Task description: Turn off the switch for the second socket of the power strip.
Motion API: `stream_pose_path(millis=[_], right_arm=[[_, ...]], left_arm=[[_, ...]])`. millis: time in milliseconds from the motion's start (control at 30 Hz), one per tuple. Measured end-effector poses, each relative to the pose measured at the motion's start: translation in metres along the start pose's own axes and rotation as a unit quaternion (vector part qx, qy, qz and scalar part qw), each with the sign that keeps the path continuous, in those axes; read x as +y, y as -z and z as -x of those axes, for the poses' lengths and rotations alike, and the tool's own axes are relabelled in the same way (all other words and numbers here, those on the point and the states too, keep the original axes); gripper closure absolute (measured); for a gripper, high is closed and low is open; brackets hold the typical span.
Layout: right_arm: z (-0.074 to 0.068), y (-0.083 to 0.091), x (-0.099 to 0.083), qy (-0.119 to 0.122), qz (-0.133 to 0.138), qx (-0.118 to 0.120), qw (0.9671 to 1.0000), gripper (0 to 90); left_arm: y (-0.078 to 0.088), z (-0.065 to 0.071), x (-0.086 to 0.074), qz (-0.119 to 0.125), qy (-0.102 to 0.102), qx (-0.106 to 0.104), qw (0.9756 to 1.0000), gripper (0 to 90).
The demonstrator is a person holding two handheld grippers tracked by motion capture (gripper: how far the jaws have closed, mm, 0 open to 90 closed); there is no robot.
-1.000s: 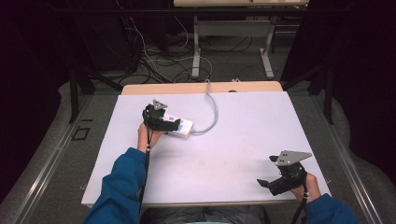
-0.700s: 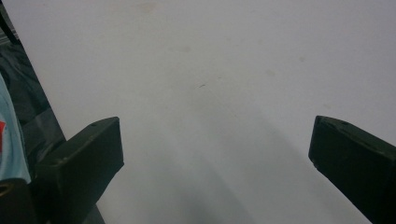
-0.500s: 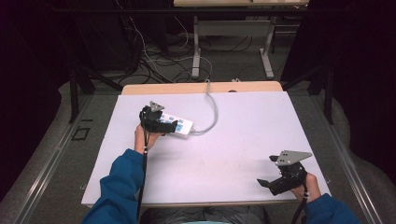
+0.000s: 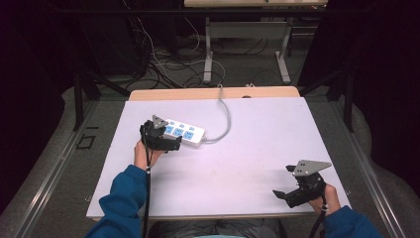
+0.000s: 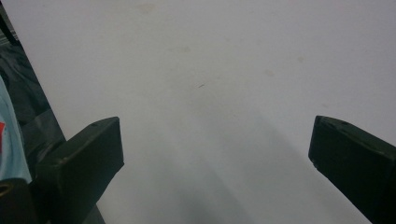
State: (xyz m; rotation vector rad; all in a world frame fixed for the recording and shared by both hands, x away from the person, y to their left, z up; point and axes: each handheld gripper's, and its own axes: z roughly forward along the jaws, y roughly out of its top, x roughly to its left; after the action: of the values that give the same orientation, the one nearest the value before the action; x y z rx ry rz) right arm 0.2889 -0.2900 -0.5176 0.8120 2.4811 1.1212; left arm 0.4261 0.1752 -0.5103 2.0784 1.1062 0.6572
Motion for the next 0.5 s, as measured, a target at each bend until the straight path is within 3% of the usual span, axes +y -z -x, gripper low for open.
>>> stream_pose_path(millis=[500], right_arm=[[0.0,0.0,0.0,0.002,0.001,-0.003,1.0,2.7]], left_arm=[[0.031,0.009,-0.02,-0.001,-0.014,-0.001,0.9999,0.0]])
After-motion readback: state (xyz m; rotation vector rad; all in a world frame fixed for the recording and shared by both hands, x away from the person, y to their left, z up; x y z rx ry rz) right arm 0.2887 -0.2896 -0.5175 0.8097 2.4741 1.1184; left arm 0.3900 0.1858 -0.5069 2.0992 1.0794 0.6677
